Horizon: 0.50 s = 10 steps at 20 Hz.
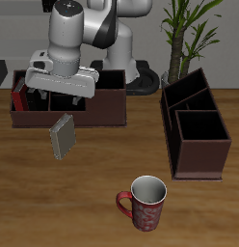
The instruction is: Place the red book into the back desk caddy's left compartment and place the black book into the back desk caddy's left compartment and place the yellow book into the left desk caddy's right compartment
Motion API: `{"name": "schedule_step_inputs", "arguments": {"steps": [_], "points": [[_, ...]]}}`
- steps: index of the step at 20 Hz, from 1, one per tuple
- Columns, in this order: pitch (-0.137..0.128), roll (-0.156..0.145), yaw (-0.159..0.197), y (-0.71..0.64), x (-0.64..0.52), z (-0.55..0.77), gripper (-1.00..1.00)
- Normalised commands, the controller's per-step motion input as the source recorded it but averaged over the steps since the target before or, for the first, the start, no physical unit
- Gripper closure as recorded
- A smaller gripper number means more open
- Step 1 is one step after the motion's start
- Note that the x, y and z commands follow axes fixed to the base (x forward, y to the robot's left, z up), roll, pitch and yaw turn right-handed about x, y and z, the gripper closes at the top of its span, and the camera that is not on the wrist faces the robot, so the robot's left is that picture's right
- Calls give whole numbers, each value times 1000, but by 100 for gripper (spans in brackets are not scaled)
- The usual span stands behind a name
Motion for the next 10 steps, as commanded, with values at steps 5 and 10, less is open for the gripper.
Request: {"name": "schedule_step_inputs", "arguments": {"steps": [5, 10], "points": [[22, 120, -73, 29, 27, -186, -100], [-3, 44, -57, -153, -7, -197, -100]]}}
